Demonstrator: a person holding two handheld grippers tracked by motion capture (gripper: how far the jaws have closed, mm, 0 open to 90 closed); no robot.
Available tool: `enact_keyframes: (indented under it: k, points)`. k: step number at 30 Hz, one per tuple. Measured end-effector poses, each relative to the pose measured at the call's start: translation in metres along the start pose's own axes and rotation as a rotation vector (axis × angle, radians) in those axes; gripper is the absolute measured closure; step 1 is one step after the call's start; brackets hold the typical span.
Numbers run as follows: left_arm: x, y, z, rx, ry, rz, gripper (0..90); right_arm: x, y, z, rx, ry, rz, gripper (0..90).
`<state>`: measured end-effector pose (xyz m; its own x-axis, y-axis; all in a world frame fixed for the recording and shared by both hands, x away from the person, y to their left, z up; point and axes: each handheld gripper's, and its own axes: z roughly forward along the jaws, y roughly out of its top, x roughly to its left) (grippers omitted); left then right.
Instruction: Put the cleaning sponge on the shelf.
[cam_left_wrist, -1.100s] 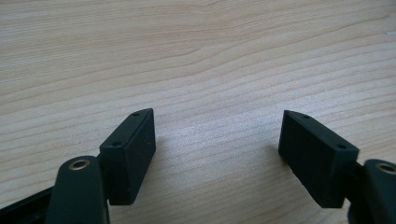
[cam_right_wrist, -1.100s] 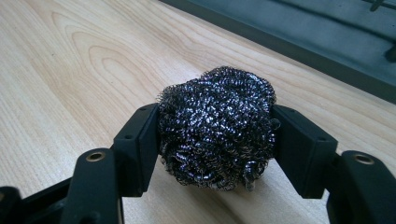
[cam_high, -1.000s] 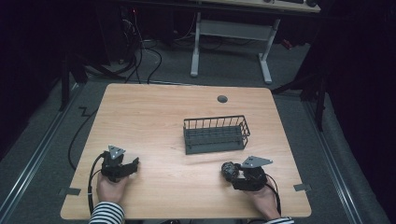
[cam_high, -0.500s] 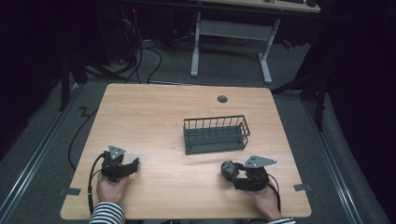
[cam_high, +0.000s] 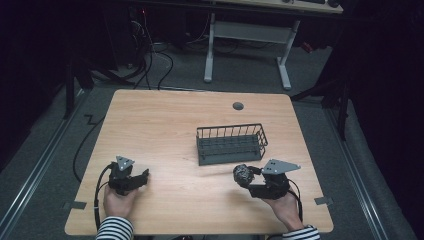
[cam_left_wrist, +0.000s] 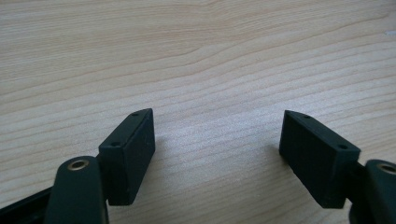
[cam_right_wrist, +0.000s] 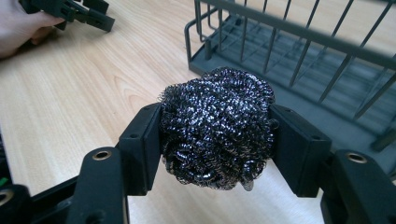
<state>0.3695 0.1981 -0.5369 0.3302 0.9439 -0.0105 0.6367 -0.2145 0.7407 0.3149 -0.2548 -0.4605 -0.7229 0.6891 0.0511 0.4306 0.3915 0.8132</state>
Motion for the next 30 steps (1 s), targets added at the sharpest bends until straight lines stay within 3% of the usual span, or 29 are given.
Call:
enact_keyframes:
  k: [9, 22, 30]
  points:
    - [0.000, 0.000, 0.000, 0.000, 0.000, 0.000, 27.3, -0.004, 0.025, -0.008, -0.025, -0.022, -0.031, 39.4]
    - [0.000, 0.000, 0.000, 0.000, -0.001, -0.001, 27.2, -0.022, 0.038, -0.012, -0.064, -0.028, 0.030, 39.4]
    - [0.000, 0.000, 0.000, 0.000, 0.000, -0.001, 27.3, -0.031, 0.050, -0.012, -0.075, -0.045, 0.025, 39.1]
